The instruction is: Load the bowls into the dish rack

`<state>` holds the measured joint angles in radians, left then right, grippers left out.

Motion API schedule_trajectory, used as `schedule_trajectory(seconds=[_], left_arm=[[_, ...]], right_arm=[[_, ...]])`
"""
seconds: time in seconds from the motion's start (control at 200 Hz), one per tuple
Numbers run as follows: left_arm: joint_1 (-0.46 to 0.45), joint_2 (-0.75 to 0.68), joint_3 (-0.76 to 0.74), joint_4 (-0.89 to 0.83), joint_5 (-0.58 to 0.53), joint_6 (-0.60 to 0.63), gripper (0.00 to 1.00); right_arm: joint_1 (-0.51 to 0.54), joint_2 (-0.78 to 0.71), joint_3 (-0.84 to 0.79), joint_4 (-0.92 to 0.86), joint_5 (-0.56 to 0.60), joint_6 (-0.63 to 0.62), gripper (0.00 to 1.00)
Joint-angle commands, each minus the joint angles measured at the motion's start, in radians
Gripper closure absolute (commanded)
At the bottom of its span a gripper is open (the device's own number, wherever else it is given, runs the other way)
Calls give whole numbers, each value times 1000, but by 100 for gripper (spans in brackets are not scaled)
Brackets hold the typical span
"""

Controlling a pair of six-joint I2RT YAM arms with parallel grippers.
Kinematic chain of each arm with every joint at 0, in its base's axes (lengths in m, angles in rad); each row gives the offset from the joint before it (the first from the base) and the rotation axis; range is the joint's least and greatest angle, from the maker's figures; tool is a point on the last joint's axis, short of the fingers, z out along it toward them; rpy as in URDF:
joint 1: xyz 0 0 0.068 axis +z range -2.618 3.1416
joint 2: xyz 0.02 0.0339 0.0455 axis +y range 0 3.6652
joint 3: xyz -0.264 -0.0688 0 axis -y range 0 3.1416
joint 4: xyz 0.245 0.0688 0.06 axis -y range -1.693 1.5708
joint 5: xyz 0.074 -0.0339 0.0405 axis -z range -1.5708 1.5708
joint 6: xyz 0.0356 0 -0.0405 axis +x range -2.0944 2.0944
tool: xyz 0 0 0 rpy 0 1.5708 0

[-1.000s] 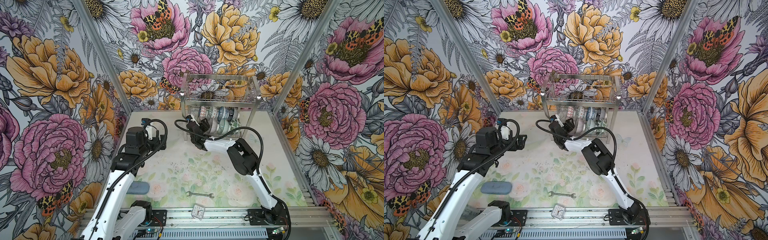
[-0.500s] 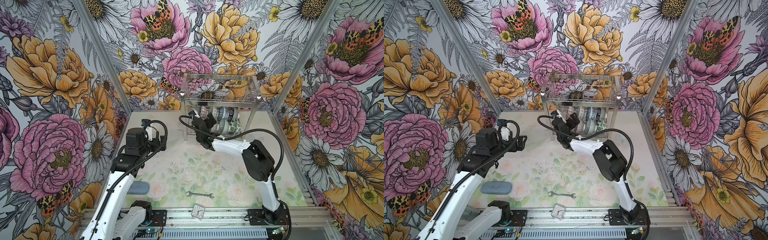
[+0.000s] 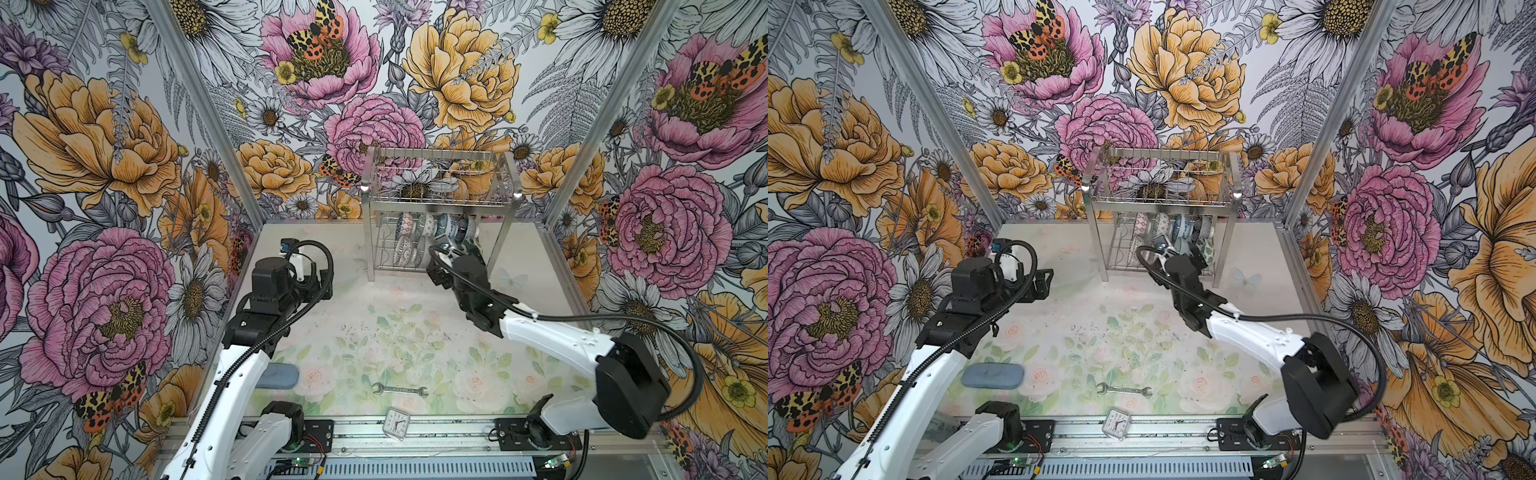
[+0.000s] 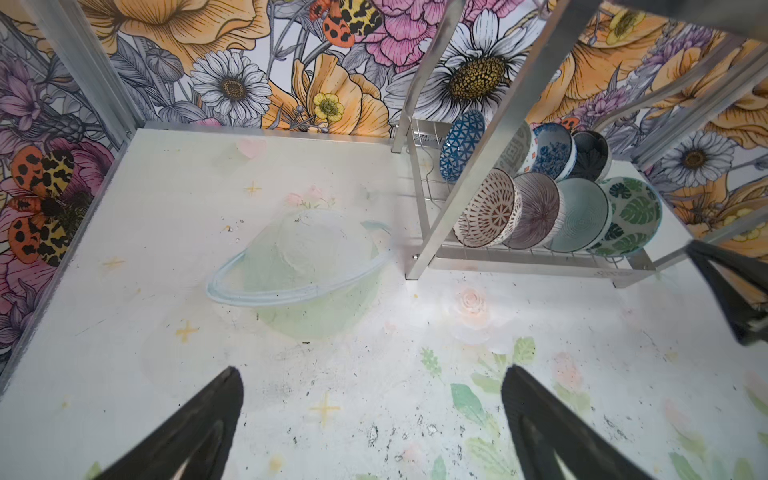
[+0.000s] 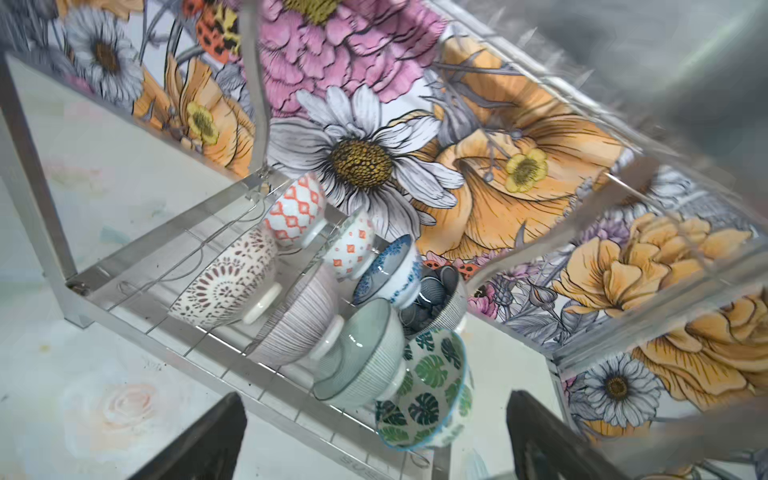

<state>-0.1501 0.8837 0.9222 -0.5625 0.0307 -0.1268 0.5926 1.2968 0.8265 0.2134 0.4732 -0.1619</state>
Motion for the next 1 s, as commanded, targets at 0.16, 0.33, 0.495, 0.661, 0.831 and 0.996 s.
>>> schedule_trajectory(seconds=[0.16, 0.33, 0.495, 0.661, 0.831, 0.996], left_arm=[[-57, -88, -295, 479, -416, -31, 1], [-40, 98, -495, 892, -565, 25, 1], [-11, 329, -525, 1103, -553, 122, 1], [80, 470, -536, 1278, -367, 114, 1], [159, 680, -576, 1578, -195, 107, 1], [155, 657, -551, 1495, -199, 108, 1]], right_arm=[[-315, -327, -425, 174, 62, 246, 1], [-406, -163, -495, 358, 78, 190, 1], [-431, 56, -451, 495, 38, 186, 1], [-507, 209, -434, 661, -139, 192, 0], [-617, 243, -425, 638, -367, 250, 0], [-612, 241, -433, 652, -365, 249, 0]])
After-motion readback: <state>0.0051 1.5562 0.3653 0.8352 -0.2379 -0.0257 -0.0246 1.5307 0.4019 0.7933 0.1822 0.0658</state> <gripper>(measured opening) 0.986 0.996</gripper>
